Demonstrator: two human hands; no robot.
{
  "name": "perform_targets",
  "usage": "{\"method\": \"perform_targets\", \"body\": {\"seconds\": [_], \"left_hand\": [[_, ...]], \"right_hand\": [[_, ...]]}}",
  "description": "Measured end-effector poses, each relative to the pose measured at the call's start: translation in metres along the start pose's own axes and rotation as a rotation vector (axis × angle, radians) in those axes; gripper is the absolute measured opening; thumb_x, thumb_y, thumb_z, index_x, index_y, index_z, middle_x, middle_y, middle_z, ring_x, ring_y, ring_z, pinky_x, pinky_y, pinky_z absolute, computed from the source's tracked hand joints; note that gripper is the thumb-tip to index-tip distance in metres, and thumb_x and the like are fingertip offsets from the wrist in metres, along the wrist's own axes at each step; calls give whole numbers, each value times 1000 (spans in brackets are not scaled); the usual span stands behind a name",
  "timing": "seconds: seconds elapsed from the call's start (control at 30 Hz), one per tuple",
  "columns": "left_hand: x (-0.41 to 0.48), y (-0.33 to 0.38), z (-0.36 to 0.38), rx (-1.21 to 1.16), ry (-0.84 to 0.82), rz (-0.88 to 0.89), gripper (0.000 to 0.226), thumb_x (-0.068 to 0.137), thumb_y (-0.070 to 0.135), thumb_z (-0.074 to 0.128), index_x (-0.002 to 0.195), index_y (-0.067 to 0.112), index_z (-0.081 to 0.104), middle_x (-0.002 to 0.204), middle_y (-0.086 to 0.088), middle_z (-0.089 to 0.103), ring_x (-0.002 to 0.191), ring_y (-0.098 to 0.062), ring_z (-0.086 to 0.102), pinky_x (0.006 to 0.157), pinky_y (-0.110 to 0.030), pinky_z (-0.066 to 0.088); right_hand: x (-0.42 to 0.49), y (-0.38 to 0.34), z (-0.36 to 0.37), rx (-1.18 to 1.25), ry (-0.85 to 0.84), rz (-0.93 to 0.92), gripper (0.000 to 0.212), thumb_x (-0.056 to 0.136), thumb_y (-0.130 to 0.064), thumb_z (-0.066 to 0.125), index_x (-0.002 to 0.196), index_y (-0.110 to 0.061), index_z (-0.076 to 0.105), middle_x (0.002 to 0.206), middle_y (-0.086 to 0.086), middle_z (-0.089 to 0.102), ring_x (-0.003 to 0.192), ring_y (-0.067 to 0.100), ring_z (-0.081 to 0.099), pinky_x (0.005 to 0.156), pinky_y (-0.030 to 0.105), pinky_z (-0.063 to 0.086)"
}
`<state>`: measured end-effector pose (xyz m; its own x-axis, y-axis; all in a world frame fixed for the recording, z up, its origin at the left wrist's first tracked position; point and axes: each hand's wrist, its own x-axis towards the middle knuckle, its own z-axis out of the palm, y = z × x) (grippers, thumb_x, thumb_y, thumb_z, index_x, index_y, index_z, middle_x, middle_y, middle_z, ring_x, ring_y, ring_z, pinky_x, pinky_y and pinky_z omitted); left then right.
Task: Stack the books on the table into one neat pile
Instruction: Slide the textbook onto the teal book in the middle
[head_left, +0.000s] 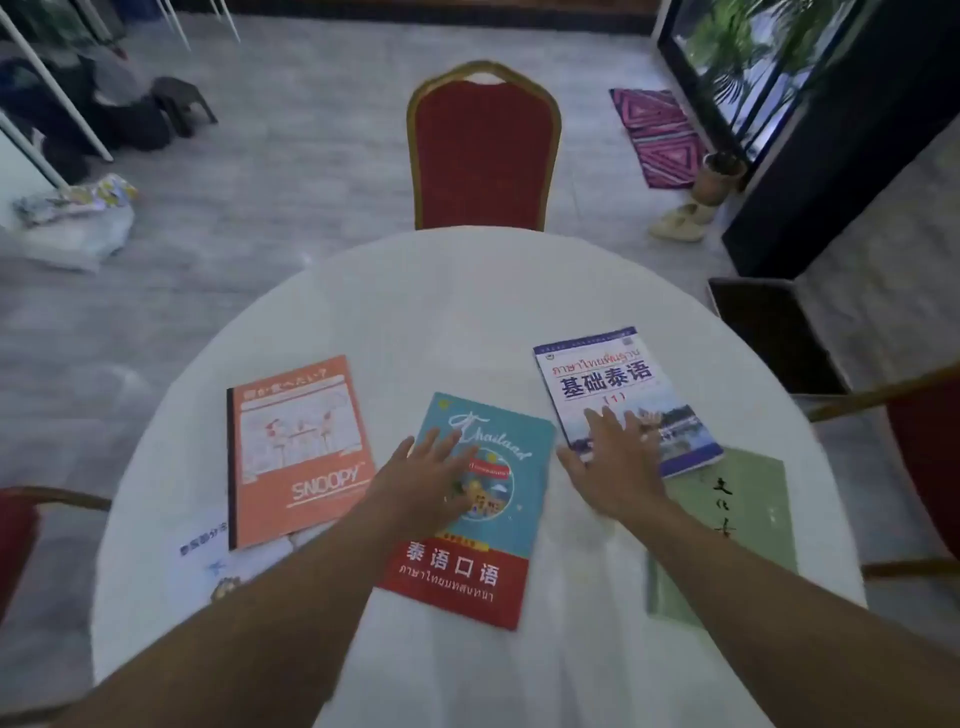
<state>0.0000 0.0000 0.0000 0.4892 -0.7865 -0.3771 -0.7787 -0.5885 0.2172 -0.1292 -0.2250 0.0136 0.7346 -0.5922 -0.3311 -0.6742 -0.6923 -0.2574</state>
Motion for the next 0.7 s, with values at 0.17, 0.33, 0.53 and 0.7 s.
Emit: {"method": "perform_targets", "body": {"seconds": [0.17,0.33,0.53,0.7], "left_hand": [[3,-10,49,70,-108,17,101,75,81,31,153,36,-15,160,1,-29,145,-26,-27,123,-51,-2],[6,-15,62,31,-35,-1,97,75,84,23,145,39,-26,158,3,-33,148,-29,-27,120,-47,-8],[8,1,70,-56,35,-198,97,70,86,6,145,36,-31,154,4,-38,147,-28,-29,120,-50,-7],[11,1,66,-10,17,-185,94,75,83,8,146,34,-30,161,-2,-31,149,-31,-26,122,-51,-6]], "right_hand": [[4,24,35,-119,-62,31,73,102,-60,38,163,-22,28,174,6,19,161,32,11,128,55,12],[20,32,35,-128,85,54,62,104,-52,40,157,-21,39,173,13,20,161,32,9,126,50,16],[41,57,18,-169,187,199,73,100,-56,44,156,-10,35,171,24,17,159,42,10,128,56,10],[48,68,14,-100,131,292,88,96,-68,45,162,-15,19,173,25,2,160,41,5,126,58,9]]}}
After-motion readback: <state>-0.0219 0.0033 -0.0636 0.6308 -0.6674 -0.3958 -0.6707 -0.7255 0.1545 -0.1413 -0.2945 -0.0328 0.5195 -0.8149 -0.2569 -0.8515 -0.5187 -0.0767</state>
